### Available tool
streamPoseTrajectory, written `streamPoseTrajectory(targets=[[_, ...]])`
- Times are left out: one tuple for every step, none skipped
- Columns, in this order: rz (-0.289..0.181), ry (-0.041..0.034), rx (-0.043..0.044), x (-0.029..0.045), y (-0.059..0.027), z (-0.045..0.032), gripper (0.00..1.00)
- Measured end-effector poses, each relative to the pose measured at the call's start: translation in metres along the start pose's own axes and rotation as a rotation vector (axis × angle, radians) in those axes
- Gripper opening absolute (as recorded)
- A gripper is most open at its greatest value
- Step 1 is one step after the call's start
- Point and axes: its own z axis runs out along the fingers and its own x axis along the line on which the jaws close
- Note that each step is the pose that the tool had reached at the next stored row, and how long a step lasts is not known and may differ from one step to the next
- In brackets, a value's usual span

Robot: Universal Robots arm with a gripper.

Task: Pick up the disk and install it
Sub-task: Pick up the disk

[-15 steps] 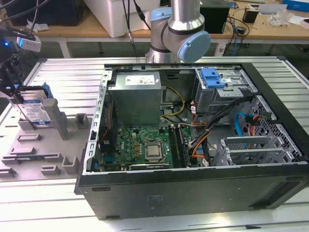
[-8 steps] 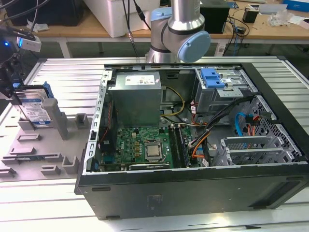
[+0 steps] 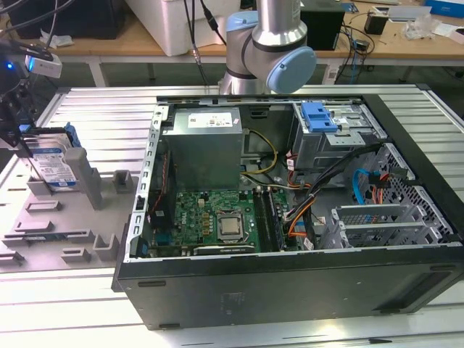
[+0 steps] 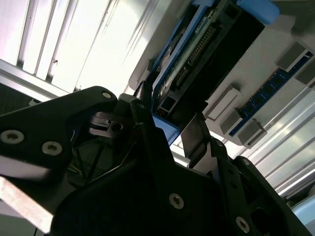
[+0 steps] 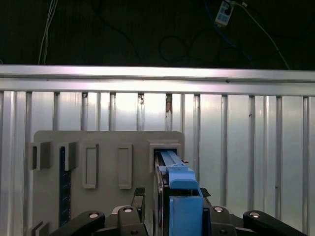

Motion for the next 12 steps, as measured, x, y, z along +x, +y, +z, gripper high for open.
streamPoseTrajectory(targets=[[0.000,0.0005,0.0000,0.0000,0.0000,0.0000,0.51],[0.000,0.0009,0.0000,0.0000,0.0000,0.0000,0.51],[0.000,0.0012,0.0000,0.0000,0.0000,0.0000,0.51],[0.000,0.0015,0.0000,0.0000,0.0000,0.0000,0.51],[0.000,0.0018,0.0000,0.0000,0.0000,0.0000,0.49],[0.000,0.0022,-0.0001,0.0000,0.0000,0.0000,0.43],[0.000,0.0024,0.0000,0.0000,0.0000,0.0000,0.37],[0.000,0.0027,0.0000,0.0000,0.0000,0.0000,0.37],[0.000,0.0030,0.0000,0.0000,0.0000,0.0000,0.37],[0.000,0.0032,0.0000,0.0000,0.0000,0.0000,0.37],[0.000,0.0035,0.0000,0.0000,0.0000,0.0000,0.37],[0.000,0.0038,-0.0001,0.0000,0.0000,0.0000,0.37]])
